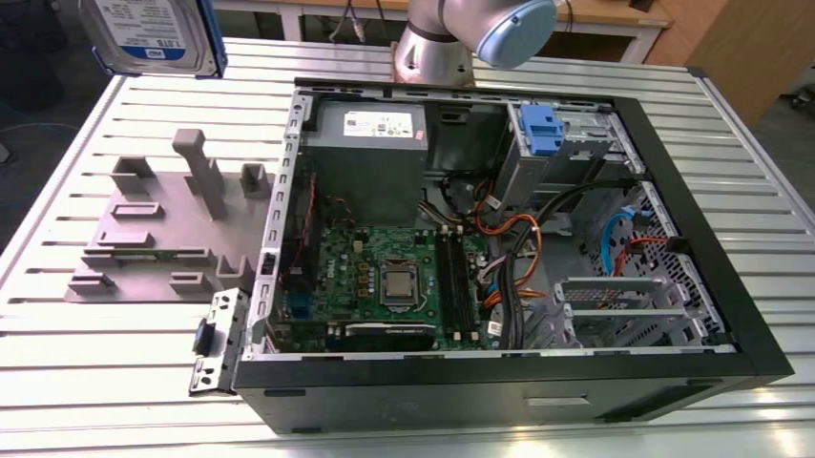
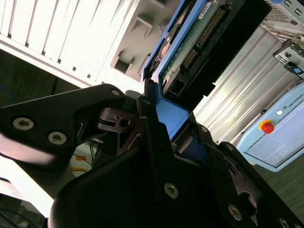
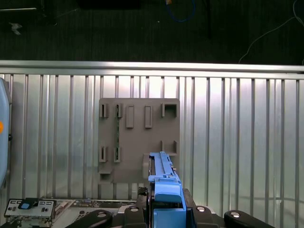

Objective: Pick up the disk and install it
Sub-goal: 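Pick up the disk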

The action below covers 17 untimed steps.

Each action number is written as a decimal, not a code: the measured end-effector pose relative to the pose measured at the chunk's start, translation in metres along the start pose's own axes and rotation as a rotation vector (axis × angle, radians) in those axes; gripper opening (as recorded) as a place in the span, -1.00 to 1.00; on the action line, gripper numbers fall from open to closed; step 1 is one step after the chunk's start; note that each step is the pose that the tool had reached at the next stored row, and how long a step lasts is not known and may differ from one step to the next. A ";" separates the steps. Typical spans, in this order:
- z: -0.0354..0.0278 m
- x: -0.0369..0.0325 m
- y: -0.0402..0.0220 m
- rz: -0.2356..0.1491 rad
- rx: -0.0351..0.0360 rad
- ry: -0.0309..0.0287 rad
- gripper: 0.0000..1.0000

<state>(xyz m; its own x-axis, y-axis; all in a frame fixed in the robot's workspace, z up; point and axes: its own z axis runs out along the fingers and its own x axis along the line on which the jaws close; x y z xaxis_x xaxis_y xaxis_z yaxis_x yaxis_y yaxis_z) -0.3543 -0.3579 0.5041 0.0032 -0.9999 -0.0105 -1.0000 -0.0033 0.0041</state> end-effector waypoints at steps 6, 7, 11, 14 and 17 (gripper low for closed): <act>0.0000 0.0000 -0.0013 0.000 0.0000 0.0000 -0.27; 0.0000 0.0000 -0.0015 0.000 0.0000 0.0000 -0.27; 0.0000 0.0000 -0.0022 0.000 0.0000 0.0000 -0.27; 0.0000 0.0000 -0.0029 0.000 0.0000 0.0000 -0.27; 0.0000 0.0000 -0.0036 0.000 0.0000 0.0000 -0.27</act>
<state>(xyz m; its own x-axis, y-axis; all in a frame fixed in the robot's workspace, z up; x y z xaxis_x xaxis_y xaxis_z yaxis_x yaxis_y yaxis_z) -0.3507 -0.3579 0.5041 0.0032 -0.9999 -0.0105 -1.0000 -0.0032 0.0042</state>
